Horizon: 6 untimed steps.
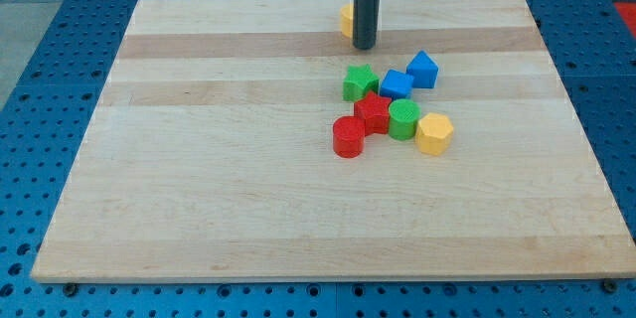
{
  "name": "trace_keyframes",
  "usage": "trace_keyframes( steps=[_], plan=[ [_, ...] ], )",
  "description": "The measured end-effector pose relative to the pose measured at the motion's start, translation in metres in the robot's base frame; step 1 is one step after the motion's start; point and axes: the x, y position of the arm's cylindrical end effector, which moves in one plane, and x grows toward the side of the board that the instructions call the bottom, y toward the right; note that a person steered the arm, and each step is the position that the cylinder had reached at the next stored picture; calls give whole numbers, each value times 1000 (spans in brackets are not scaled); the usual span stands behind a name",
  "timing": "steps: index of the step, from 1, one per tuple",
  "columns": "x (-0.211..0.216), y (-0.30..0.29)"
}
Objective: Slide the heart diagonal top left to the green star
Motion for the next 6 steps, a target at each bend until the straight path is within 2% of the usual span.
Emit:
trace_keyframes(
  steps=[2, 3, 6],
  plan=[
    [-45, 29],
    [-58, 16],
    [-36, -25]
  ],
)
